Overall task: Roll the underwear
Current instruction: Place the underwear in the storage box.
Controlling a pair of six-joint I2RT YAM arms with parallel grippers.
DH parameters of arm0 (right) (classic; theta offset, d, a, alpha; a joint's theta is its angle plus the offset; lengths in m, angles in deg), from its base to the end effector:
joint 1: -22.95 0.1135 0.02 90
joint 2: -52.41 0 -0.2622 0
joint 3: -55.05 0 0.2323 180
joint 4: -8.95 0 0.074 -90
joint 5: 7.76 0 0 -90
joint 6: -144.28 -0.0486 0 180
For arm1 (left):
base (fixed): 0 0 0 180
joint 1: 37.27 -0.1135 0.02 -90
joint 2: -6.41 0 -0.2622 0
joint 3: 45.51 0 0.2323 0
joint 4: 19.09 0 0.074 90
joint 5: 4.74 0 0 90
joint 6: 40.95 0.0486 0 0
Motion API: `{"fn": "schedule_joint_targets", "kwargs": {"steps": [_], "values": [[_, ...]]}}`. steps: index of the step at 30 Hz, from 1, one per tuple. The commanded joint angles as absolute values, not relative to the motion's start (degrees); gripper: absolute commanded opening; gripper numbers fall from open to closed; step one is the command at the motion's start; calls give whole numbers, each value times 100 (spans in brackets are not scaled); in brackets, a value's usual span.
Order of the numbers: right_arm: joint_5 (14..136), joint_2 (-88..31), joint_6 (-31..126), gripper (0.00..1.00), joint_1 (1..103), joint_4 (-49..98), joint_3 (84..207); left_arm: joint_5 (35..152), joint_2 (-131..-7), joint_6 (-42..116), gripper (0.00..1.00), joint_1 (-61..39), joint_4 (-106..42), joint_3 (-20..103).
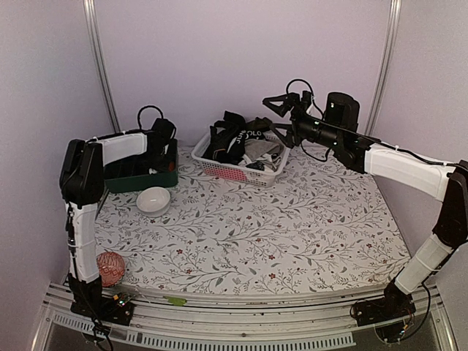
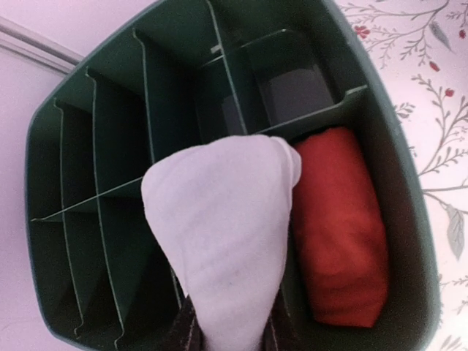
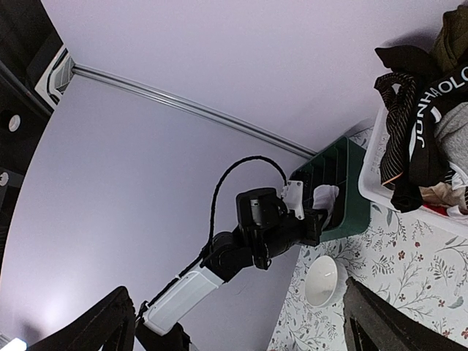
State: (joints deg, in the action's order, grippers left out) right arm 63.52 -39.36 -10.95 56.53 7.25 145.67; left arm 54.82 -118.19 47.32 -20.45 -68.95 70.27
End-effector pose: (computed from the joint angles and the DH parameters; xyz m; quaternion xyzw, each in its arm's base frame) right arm 0.3083 0.2234 0.3721 0.0782 0.6995 0.6068 0.3693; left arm 0.4462 -0.1092 0.1947 0.0517 0.9304 0.2075 0.2978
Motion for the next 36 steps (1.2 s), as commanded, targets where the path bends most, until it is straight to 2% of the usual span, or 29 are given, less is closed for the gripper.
{"fn": "schedule_joint_targets", "kwargs": {"steps": [1,5,7,21,26,36], "values": [[6370,-3741,-1014,99,5590,767,14427,6390,-12062,4498,0,-2172,-7179,7270],[6338,-3729,-1038,99,5576,768,14376,7345,-12062,4301,0,-2371,-7188,7222],[6335,-3745,-1049,99,5567,771,14382,7452,-12032,4185,0,-2431,-7183,7160],[6259,-3962,-1102,99,5556,773,14608,6315,-11586,3385,0,-2803,-6812,6764],[6248,-4025,-1102,99,5556,775,14654,5954,-11893,3296,0,-2777,-6889,6902],[6213,-4067,-1102,99,5517,823,14725,6577,-12665,3586,0,-2779,-7141,7493]]}}
